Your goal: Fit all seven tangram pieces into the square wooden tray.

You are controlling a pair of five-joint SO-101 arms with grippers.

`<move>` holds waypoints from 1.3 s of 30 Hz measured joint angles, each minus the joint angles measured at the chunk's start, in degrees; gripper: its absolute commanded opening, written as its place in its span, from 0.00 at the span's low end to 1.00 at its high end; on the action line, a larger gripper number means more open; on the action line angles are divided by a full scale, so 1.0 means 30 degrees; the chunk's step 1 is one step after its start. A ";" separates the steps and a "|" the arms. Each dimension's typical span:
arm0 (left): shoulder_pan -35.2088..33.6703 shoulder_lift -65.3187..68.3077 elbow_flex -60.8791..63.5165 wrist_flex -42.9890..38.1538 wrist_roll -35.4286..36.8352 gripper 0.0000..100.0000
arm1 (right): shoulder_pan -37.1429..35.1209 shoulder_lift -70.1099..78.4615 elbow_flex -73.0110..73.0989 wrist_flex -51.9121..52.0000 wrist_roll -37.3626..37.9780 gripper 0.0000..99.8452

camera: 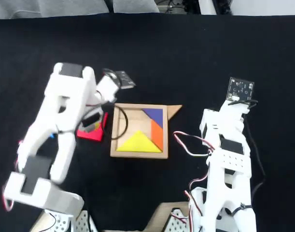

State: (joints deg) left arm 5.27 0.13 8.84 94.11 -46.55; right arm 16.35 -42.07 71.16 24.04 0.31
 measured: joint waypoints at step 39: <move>-0.1700 0.0440 0.6183 -1.0960 -0.0703 0.36 | -0.1670 0.0000 0.0117 0.0000 0.2344 0.02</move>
State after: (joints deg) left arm 0.18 1.45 27.38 61.23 -48.66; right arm 11.34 -42.07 71.52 24.04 7.34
